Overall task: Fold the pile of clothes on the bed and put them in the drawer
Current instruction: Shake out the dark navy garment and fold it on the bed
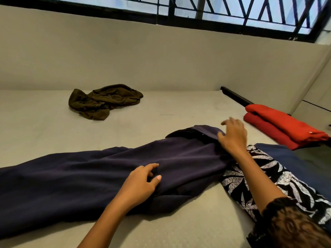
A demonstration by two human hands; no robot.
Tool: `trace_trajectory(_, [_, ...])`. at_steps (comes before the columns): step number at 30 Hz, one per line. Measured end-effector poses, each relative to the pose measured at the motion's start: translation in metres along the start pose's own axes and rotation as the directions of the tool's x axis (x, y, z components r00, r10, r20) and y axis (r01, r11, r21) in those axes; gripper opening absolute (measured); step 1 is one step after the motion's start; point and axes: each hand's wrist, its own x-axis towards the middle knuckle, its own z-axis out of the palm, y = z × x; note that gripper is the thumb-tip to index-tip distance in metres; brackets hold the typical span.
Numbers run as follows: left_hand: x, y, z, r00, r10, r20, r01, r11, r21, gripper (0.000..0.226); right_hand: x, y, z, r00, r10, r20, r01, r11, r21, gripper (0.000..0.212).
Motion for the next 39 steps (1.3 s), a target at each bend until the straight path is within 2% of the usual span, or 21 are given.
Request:
trace_trajectory(3, [0.006, 0.005, 0.005, 0.996, 0.038, -0.079, -0.037, 0.999, 0.02, 0.042, 0.007, -0.033, 0.025, 0.954, -0.273, 0.122, 0.276, 0.961, -0.009, 0.056])
trace_trajectory(5, [0.009, 0.012, 0.009, 0.988, 0.081, -0.135, -0.076, 0.996, 0.042, 0.038, 0.012, -0.047, 0.044, 0.91, -0.334, 0.245, 0.368, 0.924, -0.105, 0.058])
trace_trajectory(7, [0.011, 0.015, 0.012, 0.983, 0.102, -0.152, -0.099, 0.995, 0.028, 0.036, 0.021, -0.051, 0.055, 0.903, -0.29, 0.316, 0.336, 0.936, -0.102, 0.046])
trace_trajectory(9, [0.013, 0.015, 0.012, 0.987, 0.086, -0.137, -0.088, 0.996, -0.012, 0.035, 0.031, -0.05, 0.049, 0.921, -0.228, 0.315, 0.239, 0.971, 0.005, 0.031])
trace_trajectory(11, [0.014, 0.014, 0.009, 0.992, 0.048, -0.115, -0.053, 0.998, -0.046, 0.035, 0.042, -0.045, 0.031, 0.895, -0.221, 0.386, 0.194, 0.975, 0.109, 0.029])
trace_trajectory(14, [0.012, 0.012, 0.006, 0.998, 0.008, -0.064, -0.013, 0.996, -0.085, 0.039, 0.056, -0.037, -0.004, 0.813, -0.248, 0.526, 0.216, 0.969, 0.123, 0.026])
trace_trajectory(15, [0.01, 0.014, 0.005, 0.999, 0.007, -0.033, -0.01, 0.997, -0.08, 0.043, 0.058, -0.032, -0.017, 0.806, -0.229, 0.545, 0.195, 0.973, 0.12, 0.023])
trace_trajectory(17, [0.006, 0.015, 0.006, 1.0, 0.01, 0.025, -0.009, 0.998, -0.057, 0.05, 0.062, -0.017, -0.036, 0.845, -0.164, 0.51, 0.061, 0.975, 0.214, 0.021])
trace_trajectory(18, [0.005, 0.015, 0.006, 0.999, 0.008, 0.046, -0.006, 0.999, -0.049, 0.053, 0.063, -0.011, -0.042, 0.881, -0.11, 0.461, -0.054, 0.943, 0.329, 0.02])
trace_trajectory(19, [0.004, 0.018, 0.006, 0.998, 0.005, 0.058, -0.002, 0.999, -0.048, 0.055, 0.064, -0.005, -0.049, 0.915, -0.038, 0.402, -0.174, 0.862, 0.477, 0.024])
trace_trajectory(21, [0.004, 0.019, 0.005, 0.999, -0.014, 0.051, 0.018, 0.997, -0.071, 0.055, 0.062, 0.0, -0.058, 0.949, 0.126, 0.289, -0.305, 0.597, 0.742, 0.027])
trace_trajectory(24, [0.002, 0.021, 0.002, 0.997, -0.067, 0.038, 0.073, 0.977, -0.202, 0.047, 0.047, -0.01, -0.063, 0.943, 0.253, 0.217, -0.29, 0.302, 0.908, 0.022])
trace_trajectory(27, [-0.001, 0.028, -0.001, 0.992, -0.112, 0.066, 0.129, 0.908, -0.399, 0.024, 0.005, -0.033, -0.058, 0.932, 0.337, 0.13, -0.187, 0.143, 0.972, 0.008])
trace_trajectory(29, [-0.001, 0.034, -0.006, 0.984, -0.14, 0.109, 0.177, 0.827, -0.534, 0.03, -0.035, -0.061, -0.052, 0.955, 0.284, 0.087, -0.136, 0.156, 0.978, 0.011])
trace_trajectory(30, [0.001, 0.037, -0.009, 0.977, -0.151, 0.149, 0.211, 0.753, -0.624, 0.043, -0.055, -0.077, -0.049, 0.978, 0.198, 0.065, -0.116, 0.258, 0.959, 0.015])
trace_trajectory(32, [-0.003, 0.042, -0.017, 0.964, -0.149, 0.22, 0.265, 0.521, -0.811, 0.069, -0.093, -0.109, -0.043, 0.991, -0.112, 0.08, -0.016, 0.484, 0.875, 0.021])
trace_trajectory(33, [-0.005, 0.043, -0.024, 0.969, -0.123, 0.214, 0.245, 0.362, -0.899, 0.076, -0.109, -0.124, -0.04, 0.947, -0.295, 0.129, 0.052, 0.535, 0.843, 0.021])
trace_trajectory(35, [-0.012, 0.037, -0.043, 0.985, -0.115, 0.129, 0.137, 0.065, -0.988, 0.076, -0.135, -0.147, -0.028, 0.782, -0.578, 0.234, 0.228, 0.615, 0.755, 0.038])
trace_trajectory(36, [-0.015, 0.033, -0.053, 0.985, -0.137, 0.1, 0.101, -0.005, -0.995, 0.073, -0.144, -0.154, -0.021, 0.695, -0.665, 0.272, 0.36, 0.65, 0.67, 0.05])
trace_trajectory(37, [-0.017, 0.027, -0.059, 0.981, -0.167, 0.097, 0.094, -0.025, -0.995, 0.072, -0.149, -0.158, -0.015, 0.628, -0.717, 0.304, 0.469, 0.659, 0.588, 0.058])
trace_trajectory(39, [-0.021, 0.013, -0.066, 0.962, -0.243, 0.125, 0.124, -0.018, -0.992, 0.058, -0.153, -0.164, -0.01, 0.567, -0.756, 0.329, 0.549, 0.644, 0.533, 0.062])
